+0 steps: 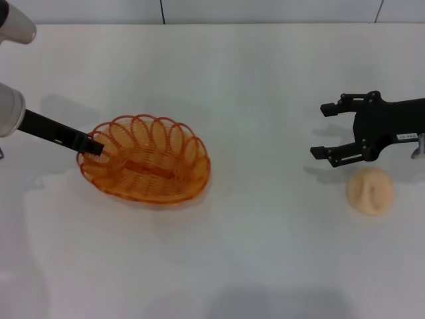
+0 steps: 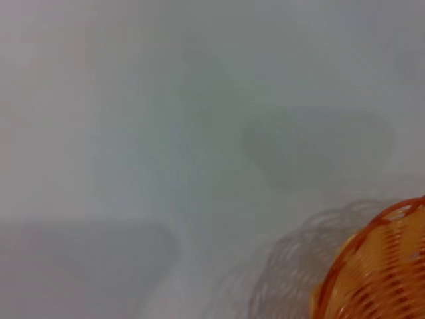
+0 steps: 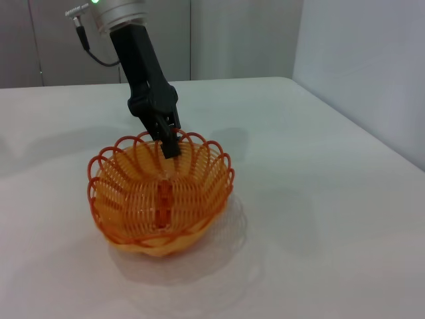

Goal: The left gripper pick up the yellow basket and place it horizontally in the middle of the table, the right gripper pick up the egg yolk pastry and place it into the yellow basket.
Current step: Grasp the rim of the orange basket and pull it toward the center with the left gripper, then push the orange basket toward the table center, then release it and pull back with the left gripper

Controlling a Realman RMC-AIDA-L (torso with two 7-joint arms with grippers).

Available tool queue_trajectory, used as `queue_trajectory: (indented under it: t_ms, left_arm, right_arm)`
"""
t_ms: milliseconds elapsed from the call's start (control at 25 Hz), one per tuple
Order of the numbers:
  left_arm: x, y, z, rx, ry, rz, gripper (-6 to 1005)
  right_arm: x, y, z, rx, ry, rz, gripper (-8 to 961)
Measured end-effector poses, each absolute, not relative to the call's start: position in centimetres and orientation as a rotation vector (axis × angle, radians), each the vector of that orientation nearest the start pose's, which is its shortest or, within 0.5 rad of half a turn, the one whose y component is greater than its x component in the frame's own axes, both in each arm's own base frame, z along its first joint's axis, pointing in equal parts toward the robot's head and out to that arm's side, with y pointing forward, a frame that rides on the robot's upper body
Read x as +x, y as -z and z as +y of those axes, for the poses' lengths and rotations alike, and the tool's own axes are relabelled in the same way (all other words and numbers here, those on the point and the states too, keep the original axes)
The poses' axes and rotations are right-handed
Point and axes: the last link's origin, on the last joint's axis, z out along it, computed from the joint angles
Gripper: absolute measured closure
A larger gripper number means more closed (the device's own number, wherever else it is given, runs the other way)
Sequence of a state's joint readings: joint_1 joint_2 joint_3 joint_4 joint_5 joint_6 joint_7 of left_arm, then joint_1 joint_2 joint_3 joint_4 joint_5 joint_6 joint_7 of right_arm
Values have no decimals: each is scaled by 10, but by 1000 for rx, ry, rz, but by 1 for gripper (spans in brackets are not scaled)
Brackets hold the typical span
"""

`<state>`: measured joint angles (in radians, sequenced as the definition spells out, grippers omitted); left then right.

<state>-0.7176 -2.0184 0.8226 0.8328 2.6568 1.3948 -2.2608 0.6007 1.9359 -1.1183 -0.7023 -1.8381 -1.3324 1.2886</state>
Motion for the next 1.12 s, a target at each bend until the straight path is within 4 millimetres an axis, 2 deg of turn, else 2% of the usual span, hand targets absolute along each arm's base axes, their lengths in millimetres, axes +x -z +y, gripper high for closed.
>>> queue_trajectory:
  t_ms: [320, 640, 920, 1120]
  left_arm:
    - [-260, -37, 385, -2448, -99, -1327, 902]
    - [-235, -31, 386, -2461, 10, -1457, 915]
    - [-218, -21, 388, -2414, -11, -1611, 918]
    - [-210, -12, 388, -2392, -78, -1651, 921]
  right_arm:
    - [240, -15, 378, -2808, -311, 142, 83]
    - [234, -17, 383, -2797, -308, 108, 83]
    - [229, -21, 385, -2780, -307, 68, 83]
    - [230, -26, 386, -2754, -322, 57, 83]
